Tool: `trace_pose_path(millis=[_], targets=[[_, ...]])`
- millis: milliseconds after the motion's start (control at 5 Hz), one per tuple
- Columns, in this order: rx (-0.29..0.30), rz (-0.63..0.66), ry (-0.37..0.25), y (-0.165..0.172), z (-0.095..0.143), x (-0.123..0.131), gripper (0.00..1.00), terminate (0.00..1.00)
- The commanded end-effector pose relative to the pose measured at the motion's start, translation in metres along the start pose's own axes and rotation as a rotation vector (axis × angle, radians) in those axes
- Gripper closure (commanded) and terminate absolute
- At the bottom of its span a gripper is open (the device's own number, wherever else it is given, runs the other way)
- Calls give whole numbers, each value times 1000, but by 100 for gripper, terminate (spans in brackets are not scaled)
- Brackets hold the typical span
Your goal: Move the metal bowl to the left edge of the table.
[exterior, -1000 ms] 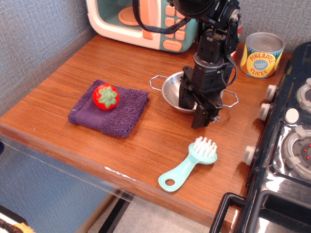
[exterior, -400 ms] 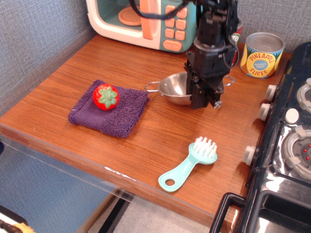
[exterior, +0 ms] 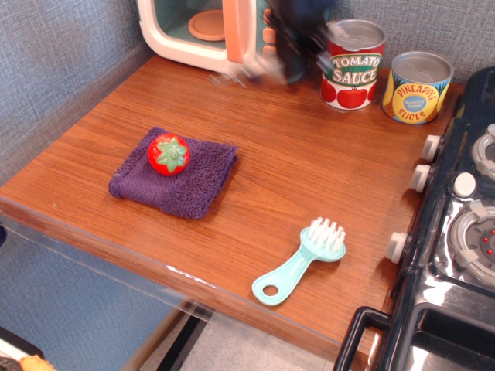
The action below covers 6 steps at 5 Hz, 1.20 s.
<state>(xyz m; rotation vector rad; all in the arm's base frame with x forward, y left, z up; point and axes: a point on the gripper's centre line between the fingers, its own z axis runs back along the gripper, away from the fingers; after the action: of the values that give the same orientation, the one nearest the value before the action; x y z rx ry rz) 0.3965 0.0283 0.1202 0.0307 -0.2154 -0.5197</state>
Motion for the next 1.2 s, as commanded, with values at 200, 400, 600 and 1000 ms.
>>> trace_pose_path(millis=[200, 400, 600, 1000], targets=[[158, 285, 149, 92, 21, -75, 100, 0], [143, 292, 223, 90, 2, -88, 100, 0], [94, 320, 293, 91, -25, -101, 100, 0], [-10, 352, 329, 86, -61, -103, 100, 0]])
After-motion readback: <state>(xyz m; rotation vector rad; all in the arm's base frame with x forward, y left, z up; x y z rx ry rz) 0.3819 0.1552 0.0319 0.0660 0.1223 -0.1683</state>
